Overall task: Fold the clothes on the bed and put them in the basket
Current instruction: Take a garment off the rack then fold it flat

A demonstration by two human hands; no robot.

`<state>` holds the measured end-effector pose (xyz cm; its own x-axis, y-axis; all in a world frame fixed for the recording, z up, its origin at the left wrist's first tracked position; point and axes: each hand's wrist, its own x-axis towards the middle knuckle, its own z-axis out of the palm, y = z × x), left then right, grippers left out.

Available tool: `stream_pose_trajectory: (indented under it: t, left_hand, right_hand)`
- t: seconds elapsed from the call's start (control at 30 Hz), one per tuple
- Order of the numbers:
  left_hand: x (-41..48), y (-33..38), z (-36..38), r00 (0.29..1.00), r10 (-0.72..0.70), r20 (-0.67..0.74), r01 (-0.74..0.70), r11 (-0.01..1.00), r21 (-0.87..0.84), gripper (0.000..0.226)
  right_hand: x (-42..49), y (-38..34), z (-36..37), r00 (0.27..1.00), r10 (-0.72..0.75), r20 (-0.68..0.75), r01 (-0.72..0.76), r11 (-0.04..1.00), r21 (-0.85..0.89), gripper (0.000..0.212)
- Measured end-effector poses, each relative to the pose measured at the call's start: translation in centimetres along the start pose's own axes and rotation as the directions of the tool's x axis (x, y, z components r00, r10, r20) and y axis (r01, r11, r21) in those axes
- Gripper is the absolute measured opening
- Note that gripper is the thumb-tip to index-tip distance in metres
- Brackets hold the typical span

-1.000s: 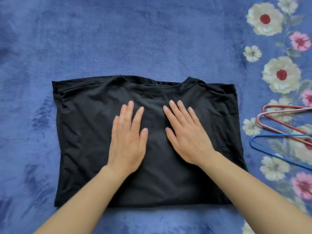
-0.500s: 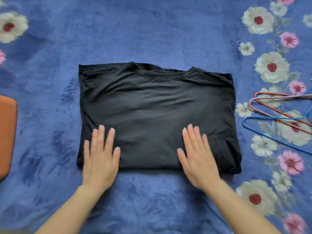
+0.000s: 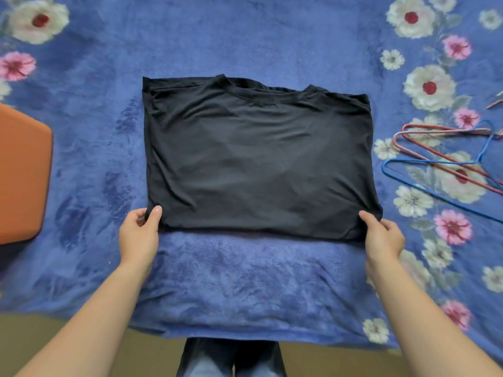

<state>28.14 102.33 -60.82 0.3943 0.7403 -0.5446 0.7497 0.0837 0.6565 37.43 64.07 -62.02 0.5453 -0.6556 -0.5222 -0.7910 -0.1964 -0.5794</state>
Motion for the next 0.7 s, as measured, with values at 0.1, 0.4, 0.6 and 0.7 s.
stream_pose_trajectory:
  t: [0.1, 0.4, 0.6, 0.7]
  left_hand:
    - [0.4, 0.1, -0.1, 0.999, 0.004, 0.041, -0.001, 0.998, -0.067, 0.021]
    - [-0.9, -3.8, -5.0, 0.984, -0.142, -0.106, 0.102, 0.943, -0.317, 0.018]
    - [-2.4, -4.8, -2.1, 0.940, 0.163, -0.301, -0.060, 0.944, 0.323, 0.044]
    - [-5.1, -1.7, 2.8, 0.858, 0.511, -0.043, -0.406, 0.729, 0.551, 0.058]
  right_hand:
    - [0.5, -0.8, 0.0, 0.994, -0.033, 0.107, 0.034, 0.999, -0.003, 0.033]
    - [-0.4, 1.3, -6.6, 0.844, 0.147, 0.516, -0.113, 0.989, -0.097, 0.011]
    - [-1.3, 2.1, -6.5, 0.811, 0.204, 0.548, -0.053, 0.959, -0.279, 0.018]
    - [-0.9, 0.2, -5.6, 0.809, 0.154, 0.568, -0.060, 0.982, -0.180, 0.013]
